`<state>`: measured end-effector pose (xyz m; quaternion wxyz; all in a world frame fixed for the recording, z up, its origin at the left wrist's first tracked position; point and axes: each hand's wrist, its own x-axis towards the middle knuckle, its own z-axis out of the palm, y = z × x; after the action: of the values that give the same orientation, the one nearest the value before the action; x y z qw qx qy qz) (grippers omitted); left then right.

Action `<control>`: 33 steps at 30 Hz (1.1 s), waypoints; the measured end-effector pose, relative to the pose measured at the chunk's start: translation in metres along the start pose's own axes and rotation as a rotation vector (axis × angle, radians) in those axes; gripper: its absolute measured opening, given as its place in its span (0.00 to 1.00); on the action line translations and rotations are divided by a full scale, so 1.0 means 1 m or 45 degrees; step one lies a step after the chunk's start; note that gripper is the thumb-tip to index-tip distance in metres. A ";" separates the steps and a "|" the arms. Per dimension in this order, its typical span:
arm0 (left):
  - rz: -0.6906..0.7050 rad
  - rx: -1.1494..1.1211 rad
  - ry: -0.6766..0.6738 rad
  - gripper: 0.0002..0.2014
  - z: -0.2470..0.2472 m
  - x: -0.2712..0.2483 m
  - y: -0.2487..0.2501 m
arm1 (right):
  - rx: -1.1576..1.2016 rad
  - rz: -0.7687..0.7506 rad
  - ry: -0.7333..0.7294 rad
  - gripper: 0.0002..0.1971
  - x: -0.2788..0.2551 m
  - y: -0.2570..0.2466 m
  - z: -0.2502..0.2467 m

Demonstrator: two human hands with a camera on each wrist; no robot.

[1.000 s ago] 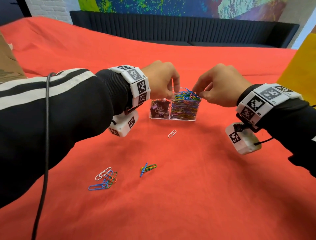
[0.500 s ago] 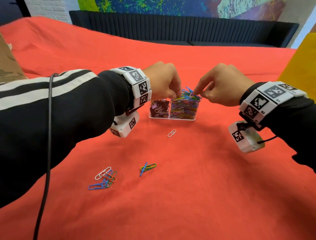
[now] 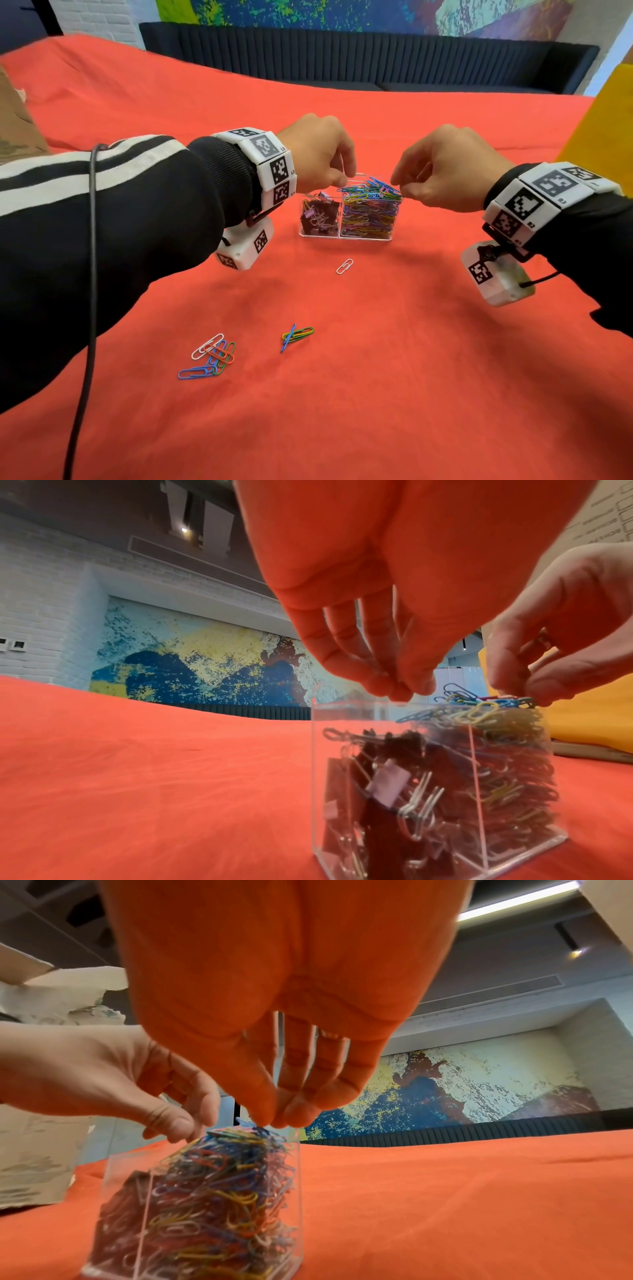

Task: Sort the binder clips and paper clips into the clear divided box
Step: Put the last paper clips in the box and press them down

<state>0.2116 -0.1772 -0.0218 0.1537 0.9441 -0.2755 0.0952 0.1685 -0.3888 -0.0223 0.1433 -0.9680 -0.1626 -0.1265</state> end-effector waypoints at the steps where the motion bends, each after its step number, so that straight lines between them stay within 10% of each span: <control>1: -0.003 0.006 -0.005 0.08 0.000 0.000 -0.001 | -0.005 -0.001 -0.002 0.10 0.000 0.000 0.001; 33: -0.040 0.100 0.069 0.05 0.007 0.002 0.006 | -0.008 -0.026 0.042 0.09 0.002 0.008 0.006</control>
<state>0.2107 -0.1849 -0.0265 0.1255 0.9508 -0.2523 0.1291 0.1741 -0.3938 -0.0290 0.1415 -0.9645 -0.1699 -0.1443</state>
